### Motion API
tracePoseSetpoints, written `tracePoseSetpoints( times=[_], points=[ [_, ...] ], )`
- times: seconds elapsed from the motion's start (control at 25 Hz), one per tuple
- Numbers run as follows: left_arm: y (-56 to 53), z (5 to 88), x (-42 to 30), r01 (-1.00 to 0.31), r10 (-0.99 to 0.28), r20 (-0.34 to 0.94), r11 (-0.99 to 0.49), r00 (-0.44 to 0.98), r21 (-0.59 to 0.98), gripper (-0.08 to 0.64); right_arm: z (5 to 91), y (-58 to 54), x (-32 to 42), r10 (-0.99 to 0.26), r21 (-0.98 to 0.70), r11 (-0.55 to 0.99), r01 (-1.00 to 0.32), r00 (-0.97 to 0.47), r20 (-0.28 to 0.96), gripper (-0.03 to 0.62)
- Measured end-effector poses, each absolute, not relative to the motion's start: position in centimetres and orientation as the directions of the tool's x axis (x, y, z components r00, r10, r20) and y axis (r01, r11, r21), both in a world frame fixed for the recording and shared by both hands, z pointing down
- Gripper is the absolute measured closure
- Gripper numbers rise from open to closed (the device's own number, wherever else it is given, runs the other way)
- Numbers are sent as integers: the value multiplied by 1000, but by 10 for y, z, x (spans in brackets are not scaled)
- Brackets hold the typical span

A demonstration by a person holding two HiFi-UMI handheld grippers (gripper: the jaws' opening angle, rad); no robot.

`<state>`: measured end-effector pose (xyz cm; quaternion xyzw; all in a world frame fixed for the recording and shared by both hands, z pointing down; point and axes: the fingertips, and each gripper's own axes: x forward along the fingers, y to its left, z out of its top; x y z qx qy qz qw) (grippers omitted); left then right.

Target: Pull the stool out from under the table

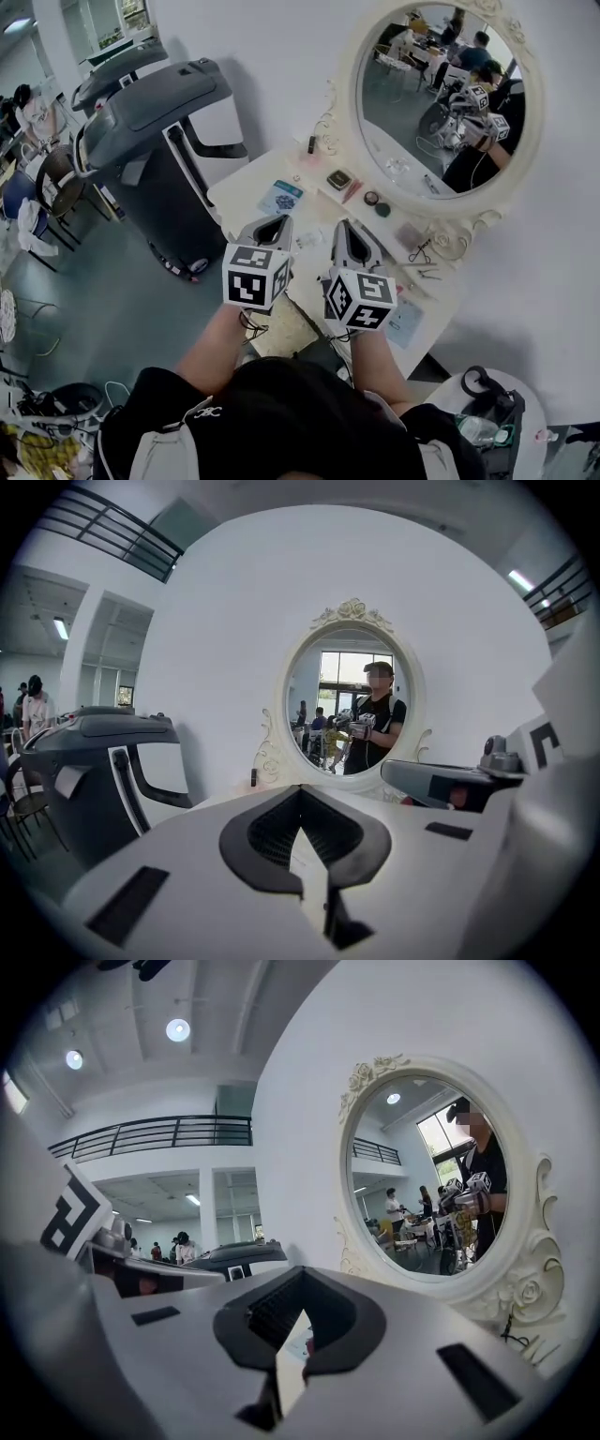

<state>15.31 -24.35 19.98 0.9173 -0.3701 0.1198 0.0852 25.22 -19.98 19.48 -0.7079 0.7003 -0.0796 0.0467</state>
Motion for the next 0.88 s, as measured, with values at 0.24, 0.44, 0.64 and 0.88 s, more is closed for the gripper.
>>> tracePoseSetpoints(
  times=[0.24, 0.44, 0.64, 0.88],
  points=[
    [-245, 206, 160, -697, -654, 291, -713, 699, 71, 555, 206, -198, 251, -997, -155, -8, -988, -3, 73, 591],
    [-247, 206, 160, -703, -658, 291, -707, 694, 77, 555, 205, -199, 257, -997, -167, -16, -986, 3, 76, 591],
    [-245, 210, 155, -707, -659, 301, -703, 690, 80, 555, 208, -198, 251, -997, -174, -6, -985, -8, 81, 591],
    [-238, 212, 153, -705, -656, 307, -705, 690, 77, 555, 212, -193, 247, -996, -176, 1, -984, -17, 90, 591]
  ],
)
